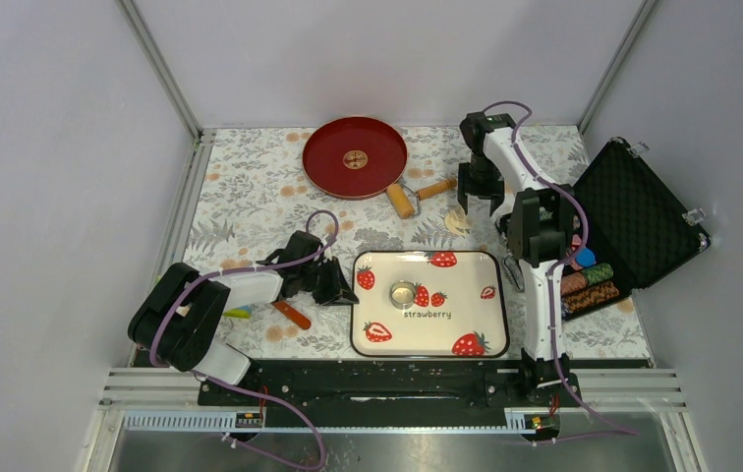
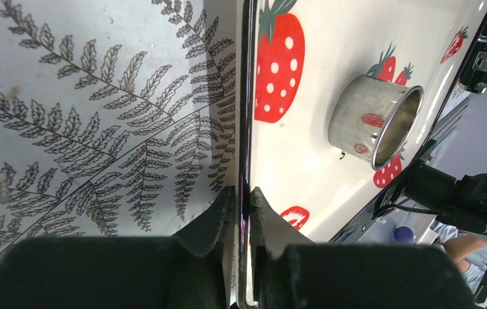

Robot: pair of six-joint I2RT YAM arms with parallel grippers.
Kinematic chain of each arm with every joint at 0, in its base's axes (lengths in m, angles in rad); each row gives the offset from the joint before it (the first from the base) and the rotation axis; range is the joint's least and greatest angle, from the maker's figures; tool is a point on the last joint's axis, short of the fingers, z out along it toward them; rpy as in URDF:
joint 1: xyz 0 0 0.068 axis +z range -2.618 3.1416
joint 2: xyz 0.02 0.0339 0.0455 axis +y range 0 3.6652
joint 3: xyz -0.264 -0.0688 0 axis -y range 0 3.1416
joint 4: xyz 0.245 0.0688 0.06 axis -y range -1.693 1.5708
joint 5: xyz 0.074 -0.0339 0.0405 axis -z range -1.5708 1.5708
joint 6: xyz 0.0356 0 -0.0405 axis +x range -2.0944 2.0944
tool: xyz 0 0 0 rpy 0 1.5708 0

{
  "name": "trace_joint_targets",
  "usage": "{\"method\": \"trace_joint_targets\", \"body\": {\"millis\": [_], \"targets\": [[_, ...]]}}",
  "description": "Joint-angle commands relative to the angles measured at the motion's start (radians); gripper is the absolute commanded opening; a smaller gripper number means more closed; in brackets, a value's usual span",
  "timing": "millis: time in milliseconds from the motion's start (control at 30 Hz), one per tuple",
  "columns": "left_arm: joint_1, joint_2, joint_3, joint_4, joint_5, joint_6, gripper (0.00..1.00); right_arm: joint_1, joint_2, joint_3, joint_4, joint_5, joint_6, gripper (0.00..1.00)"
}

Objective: Roll out the dumpling wrappers from the dough

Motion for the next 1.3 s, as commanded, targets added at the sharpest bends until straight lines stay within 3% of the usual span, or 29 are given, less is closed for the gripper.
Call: {"method": "trace_joint_targets", "body": {"millis": [0, 267, 533, 867, 1267], "targets": [[-0.012, 0.023, -0.007, -0.04, -0.074, 0.016, 0.0, 0.009, -0.16, -0.032, -0.029, 0.054, -0.006, 0.68], [-0.012, 0.024, -0.01, -0.038, -0.076, 0.014, 0.0, 0.034, -0.471, -0.343, 0.112, -0.038, 0.02, 0.83], [-0.012, 0.024, -0.012, -0.034, -0.079, 0.013, 0.0, 0.129, -0.694, -0.672, 0.199, -0.194, 0.071, 0.87], [-0.014, 0.021, -0.014, -0.032, -0.082, 0.01, 0.0, 0.313, -0.71, -0.861, 0.334, -0.405, 0.188, 0.74], [-0.014, 0.017, -0.015, -0.032, -0.085, 0.009, 0.0, 0.442, -0.577, -0.93, 0.46, -0.45, 0.256, 0.6]]}}
